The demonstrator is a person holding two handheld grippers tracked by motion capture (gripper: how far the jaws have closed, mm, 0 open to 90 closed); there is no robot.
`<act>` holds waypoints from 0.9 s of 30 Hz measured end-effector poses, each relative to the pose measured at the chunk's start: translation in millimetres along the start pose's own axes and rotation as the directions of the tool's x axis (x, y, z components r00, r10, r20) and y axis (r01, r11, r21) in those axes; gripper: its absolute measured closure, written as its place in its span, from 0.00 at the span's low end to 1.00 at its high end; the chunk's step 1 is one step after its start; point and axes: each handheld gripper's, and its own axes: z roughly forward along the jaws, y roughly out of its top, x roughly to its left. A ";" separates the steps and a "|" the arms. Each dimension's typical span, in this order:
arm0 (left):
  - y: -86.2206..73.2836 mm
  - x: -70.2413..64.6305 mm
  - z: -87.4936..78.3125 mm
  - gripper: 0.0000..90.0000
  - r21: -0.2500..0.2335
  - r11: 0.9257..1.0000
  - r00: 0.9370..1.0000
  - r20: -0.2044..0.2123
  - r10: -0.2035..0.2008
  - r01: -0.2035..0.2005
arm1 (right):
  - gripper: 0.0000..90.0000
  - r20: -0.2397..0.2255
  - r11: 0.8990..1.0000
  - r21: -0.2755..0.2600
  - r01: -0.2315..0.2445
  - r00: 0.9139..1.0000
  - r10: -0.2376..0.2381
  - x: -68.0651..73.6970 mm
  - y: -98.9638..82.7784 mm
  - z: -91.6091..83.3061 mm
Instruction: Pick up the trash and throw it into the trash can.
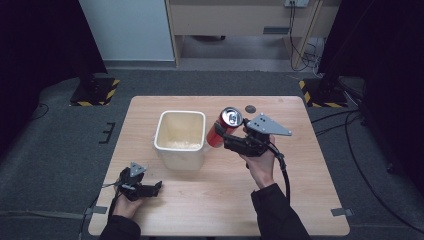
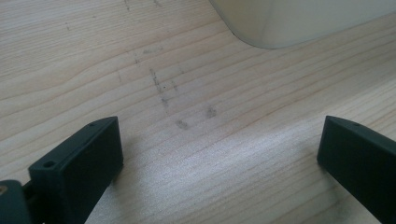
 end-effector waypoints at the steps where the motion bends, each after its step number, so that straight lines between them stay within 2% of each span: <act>1: 0.0 0.0 0.0 0.00 0.000 1.000 1.000 0.000 0.000 0.000 | 0.37 -0.001 1.000 -0.001 0.005 1.000 -0.005 1.0 1.2 2.9; 7: 0.1 0.1 0.1 0.00 0.000 1.000 1.000 0.001 0.001 -0.001 | 0.37 -0.011 1.000 0.002 0.014 1.000 -0.014 11.1 7.6 27.3; 14: 0.4 0.2 0.4 0.00 0.000 1.000 1.000 0.003 0.003 -0.003 | 0.37 -0.020 1.000 0.022 0.022 1.000 -0.021 19.3 6.7 50.7; 22: 0.5 0.3 0.5 0.00 0.000 1.000 1.000 0.003 0.003 -0.003 | 0.37 -0.011 0.999 0.045 0.028 1.000 -0.028 25.5 -0.8 77.9; 27: 0.5 0.3 0.5 0.00 0.000 1.000 1.000 0.003 0.003 -0.003 | 0.37 0.004 0.997 0.080 0.019 1.000 -0.019 25.0 -9.8 92.1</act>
